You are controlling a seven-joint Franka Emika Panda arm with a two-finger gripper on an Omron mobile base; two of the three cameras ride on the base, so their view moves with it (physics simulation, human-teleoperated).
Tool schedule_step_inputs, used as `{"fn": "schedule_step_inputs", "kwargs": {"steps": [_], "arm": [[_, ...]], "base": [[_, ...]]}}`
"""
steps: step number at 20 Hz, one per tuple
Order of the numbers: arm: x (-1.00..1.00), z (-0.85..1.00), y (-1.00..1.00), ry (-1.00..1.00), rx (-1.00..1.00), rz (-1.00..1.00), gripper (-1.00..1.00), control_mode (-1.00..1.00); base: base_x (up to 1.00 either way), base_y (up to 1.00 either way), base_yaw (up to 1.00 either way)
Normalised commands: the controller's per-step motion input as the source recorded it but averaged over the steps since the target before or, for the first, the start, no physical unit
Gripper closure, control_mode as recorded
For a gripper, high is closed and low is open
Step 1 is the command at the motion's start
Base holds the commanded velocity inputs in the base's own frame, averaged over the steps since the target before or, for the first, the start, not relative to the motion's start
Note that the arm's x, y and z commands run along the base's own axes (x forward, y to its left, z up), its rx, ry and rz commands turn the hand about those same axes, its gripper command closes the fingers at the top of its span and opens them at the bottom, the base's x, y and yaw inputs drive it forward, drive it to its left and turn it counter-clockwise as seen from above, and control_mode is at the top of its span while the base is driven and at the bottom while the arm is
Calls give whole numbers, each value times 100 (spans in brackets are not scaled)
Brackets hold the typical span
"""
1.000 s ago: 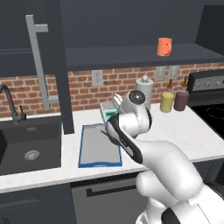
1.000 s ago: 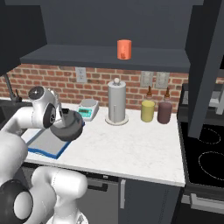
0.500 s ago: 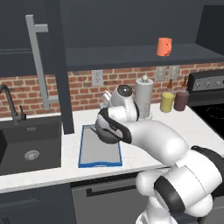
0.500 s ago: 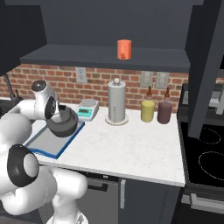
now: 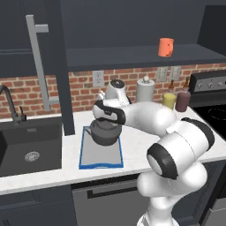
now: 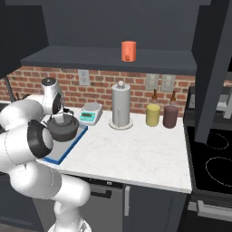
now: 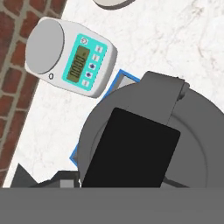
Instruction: Pick the kettle from the counter and place it on the tray. Then pick the mug from the cabinet and place it on the tray. Then close the cabinet doors.
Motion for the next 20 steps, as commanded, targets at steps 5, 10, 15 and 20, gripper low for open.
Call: {"fn": "schedule_step_inputs", "kwargs": {"steps": [5, 10, 15, 20], "arm": [[14, -9, 7, 0, 0, 0, 100, -100], [11, -11, 1, 0, 0, 0, 100, -100], [24, -9, 0, 0, 0, 0, 100, -100], [29, -2, 2, 0, 0, 0, 100, -100]], "base": [[0, 0, 0], [0, 0, 0], [0, 0, 0], [0, 0, 0]]}}
